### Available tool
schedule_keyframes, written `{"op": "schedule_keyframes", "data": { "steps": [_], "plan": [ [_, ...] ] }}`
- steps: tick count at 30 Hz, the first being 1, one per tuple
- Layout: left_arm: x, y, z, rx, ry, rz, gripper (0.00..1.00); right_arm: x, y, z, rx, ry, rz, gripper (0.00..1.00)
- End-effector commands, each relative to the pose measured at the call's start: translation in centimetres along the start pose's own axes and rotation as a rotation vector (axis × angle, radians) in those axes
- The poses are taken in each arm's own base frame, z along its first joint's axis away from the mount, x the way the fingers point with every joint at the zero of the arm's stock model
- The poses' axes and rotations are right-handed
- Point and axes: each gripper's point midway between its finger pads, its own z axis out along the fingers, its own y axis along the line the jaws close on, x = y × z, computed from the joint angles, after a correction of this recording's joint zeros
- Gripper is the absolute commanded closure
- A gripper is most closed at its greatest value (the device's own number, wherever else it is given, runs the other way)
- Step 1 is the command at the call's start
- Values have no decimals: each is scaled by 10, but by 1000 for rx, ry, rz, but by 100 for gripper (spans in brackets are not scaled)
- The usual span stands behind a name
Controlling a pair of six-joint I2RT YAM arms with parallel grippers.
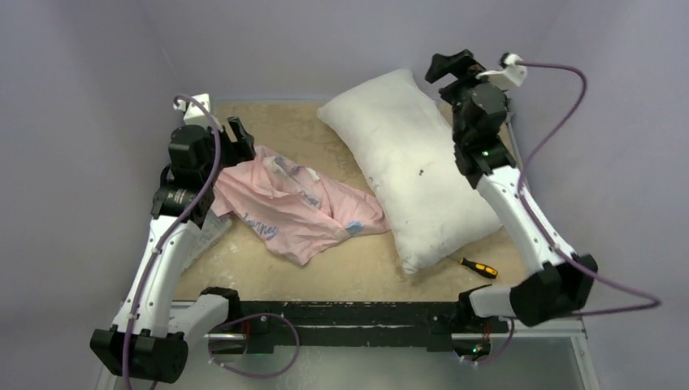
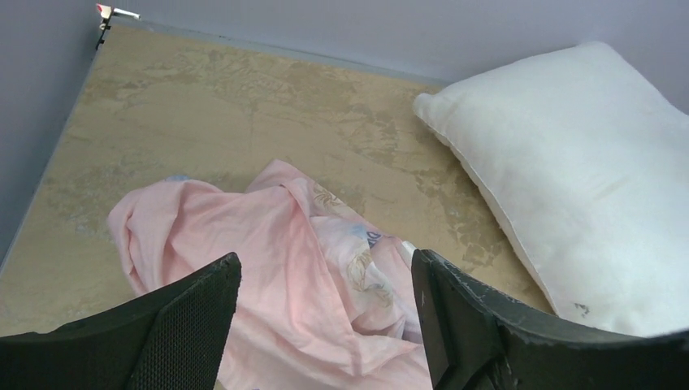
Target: Remove the pillowcase from the pillow
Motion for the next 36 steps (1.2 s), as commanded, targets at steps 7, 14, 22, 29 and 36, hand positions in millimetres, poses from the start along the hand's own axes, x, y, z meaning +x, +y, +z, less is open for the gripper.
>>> {"op": "schedule_keyframes", "data": {
  "steps": [7, 14, 22, 29, 36],
  "plan": [
    [-34, -6, -75, 10, -228, 23, 21, -118, -55, -114, 249, -259, 77, 1],
    [-34, 20, -133, -51, -375, -24, 7, -163, -74, -196, 179, -411, 155, 1],
    [10, 48, -131, -147, -332, -48, 5, -149, -91, -224, 132, -406, 150, 1],
    [17, 54, -128, -168, -342, -50, 5, -141, -89, -227, 76, -409, 126, 1],
    [18, 59, -127, -184, -344, -55, 5, -146, -85, -234, 36, -427, 129, 1]
  ]
}}
